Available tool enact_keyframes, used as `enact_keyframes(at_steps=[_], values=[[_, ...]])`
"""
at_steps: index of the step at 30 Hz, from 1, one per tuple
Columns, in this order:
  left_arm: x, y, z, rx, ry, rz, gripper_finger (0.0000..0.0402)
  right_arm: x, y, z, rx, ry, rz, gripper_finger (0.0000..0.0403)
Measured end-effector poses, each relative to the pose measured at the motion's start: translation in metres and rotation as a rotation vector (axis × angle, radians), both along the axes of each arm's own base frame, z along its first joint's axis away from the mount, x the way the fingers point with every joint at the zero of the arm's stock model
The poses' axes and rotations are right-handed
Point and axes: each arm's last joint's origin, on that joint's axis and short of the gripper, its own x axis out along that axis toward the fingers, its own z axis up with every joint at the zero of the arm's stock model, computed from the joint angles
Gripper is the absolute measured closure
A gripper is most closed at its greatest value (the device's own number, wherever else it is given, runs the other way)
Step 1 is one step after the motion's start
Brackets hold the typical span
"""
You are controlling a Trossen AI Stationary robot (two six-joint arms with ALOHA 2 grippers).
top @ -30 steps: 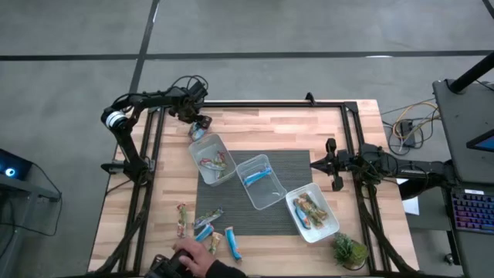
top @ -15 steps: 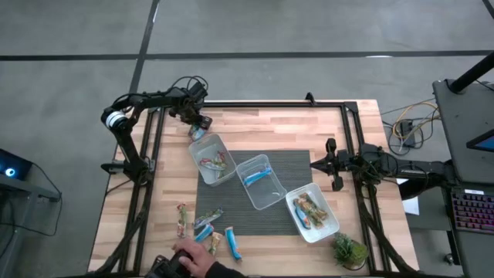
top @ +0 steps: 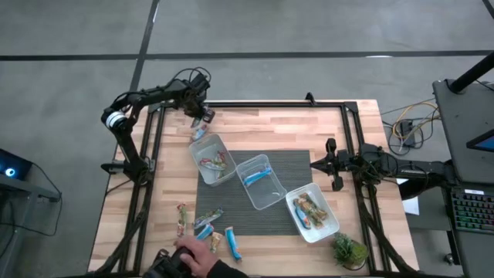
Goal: Pick and place Granola Bars by type
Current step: Put the blue granola bar into the transparent bin
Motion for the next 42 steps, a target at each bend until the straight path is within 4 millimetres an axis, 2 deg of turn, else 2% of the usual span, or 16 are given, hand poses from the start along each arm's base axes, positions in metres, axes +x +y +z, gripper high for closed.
enact_keyframes(at_steps=[9,14,18,23,32,42], values=[[0.019,-0.002,0.069,0.104,-0.105,-0.066,0.0356,0.000,0.000,0.000,0.000,0.000,0.000,0.0394],[0.033,-0.014,0.102,0.130,-0.161,-0.122,0.0356,0.000,0.000,0.000,0.000,0.000,0.000,0.0394],[0.046,-0.026,0.120,0.128,-0.215,-0.168,0.0356,0.000,0.000,0.000,0.000,0.001,-0.001,0.0394],[0.067,-0.046,0.132,0.103,-0.293,-0.244,0.0356,0.000,0.000,0.000,0.000,0.000,0.000,0.0394],[0.101,-0.095,0.141,0.087,-0.336,-0.417,0.0356,0.000,0.000,0.000,0.000,0.000,0.000,0.0394],[0.124,-0.148,0.141,0.046,-0.360,-0.604,0.0356,0.000,0.000,0.000,0.000,0.001,-0.001,0.0394]])
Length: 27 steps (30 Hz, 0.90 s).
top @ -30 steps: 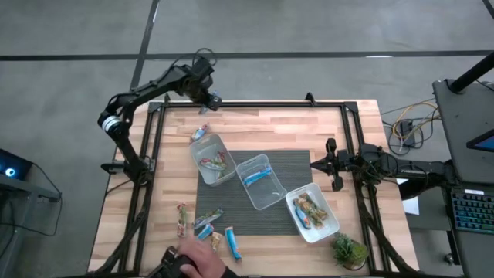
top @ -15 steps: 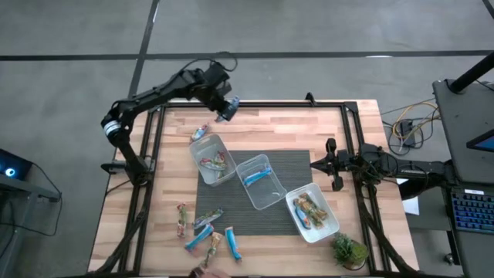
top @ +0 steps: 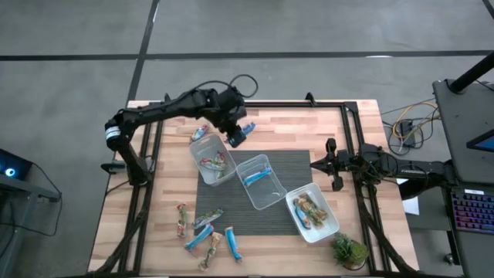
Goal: Pick and place Granola Bars by type
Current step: Put the blue granola bar into the transparent bin
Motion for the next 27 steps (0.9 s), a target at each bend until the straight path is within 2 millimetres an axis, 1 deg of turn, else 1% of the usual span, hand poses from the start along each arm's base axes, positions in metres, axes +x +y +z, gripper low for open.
enact_keyframes(at_steps=[5,10,20,23,27], values=[[0.008,-0.026,0.000,-0.027,-0.006,-0.075,0.0356,0.000,0.000,0.000,0.000,0.000,0.000,0.0394],[0.014,-0.049,0.001,-0.059,-0.019,-0.088,0.0356,0.000,0.000,0.000,0.000,0.000,0.000,0.0394],[0.028,-0.086,0.006,-0.156,-0.121,-0.042,0.0356,0.000,0.000,0.000,0.000,0.000,0.000,0.0394],[0.033,-0.095,0.004,-0.184,-0.129,-0.031,0.0356,0.000,0.000,0.000,0.000,0.000,0.000,0.0394],[0.040,-0.103,-0.005,-0.206,-0.109,-0.025,0.0356,0.000,0.000,0.000,0.000,0.000,0.000,0.0394]])
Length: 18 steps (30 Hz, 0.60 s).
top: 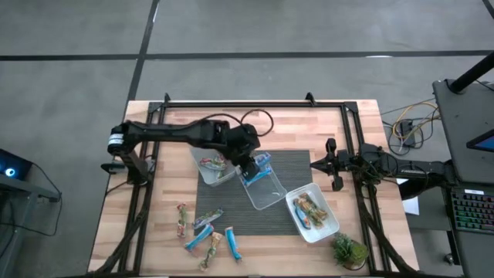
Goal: Pick and place Granola Bars by type
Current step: Put the blue granola bar into the transparent bin
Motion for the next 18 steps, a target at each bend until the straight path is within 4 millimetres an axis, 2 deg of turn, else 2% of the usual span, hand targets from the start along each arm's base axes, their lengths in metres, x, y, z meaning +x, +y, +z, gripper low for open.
enact_keyframes(at_steps=[18], values=[[0.035,-0.014,-0.058,0.034,0.120,-0.082,0.0356,0.000,0.000,0.000,0.000,0.000,0.000,0.0394]])
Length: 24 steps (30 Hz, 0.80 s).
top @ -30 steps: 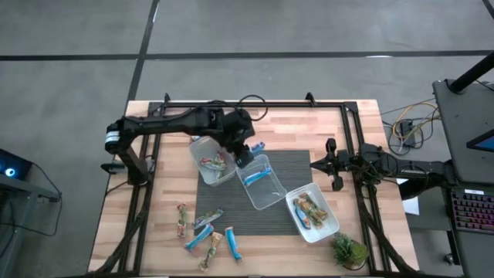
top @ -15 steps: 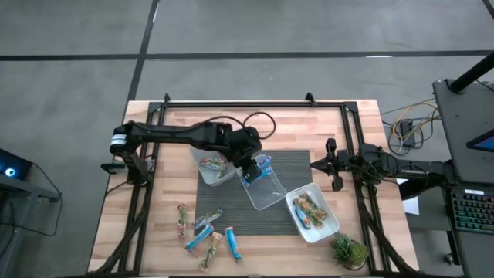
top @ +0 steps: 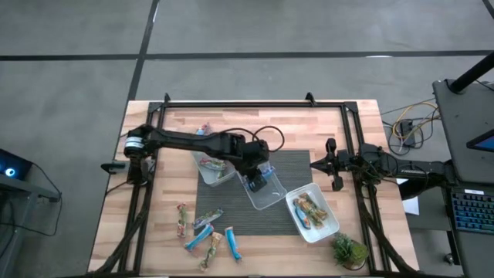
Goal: Pick and place Granola Bars by type
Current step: Put the blue granola bar into the transparent bin
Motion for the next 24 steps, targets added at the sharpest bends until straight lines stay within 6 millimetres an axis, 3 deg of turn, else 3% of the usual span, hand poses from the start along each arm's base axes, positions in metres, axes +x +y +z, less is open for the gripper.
enact_keyframes(at_steps=[19,24], values=[[0.012,-0.009,-0.010,-0.009,-0.037,-0.034,0.0356,0.000,0.000,0.000,0.000,-0.001,0.000,0.0394],[0.012,-0.009,-0.010,-0.006,-0.042,-0.042,0.0337,0.000,0.000,0.000,0.000,-0.001,0.000,0.0394]])
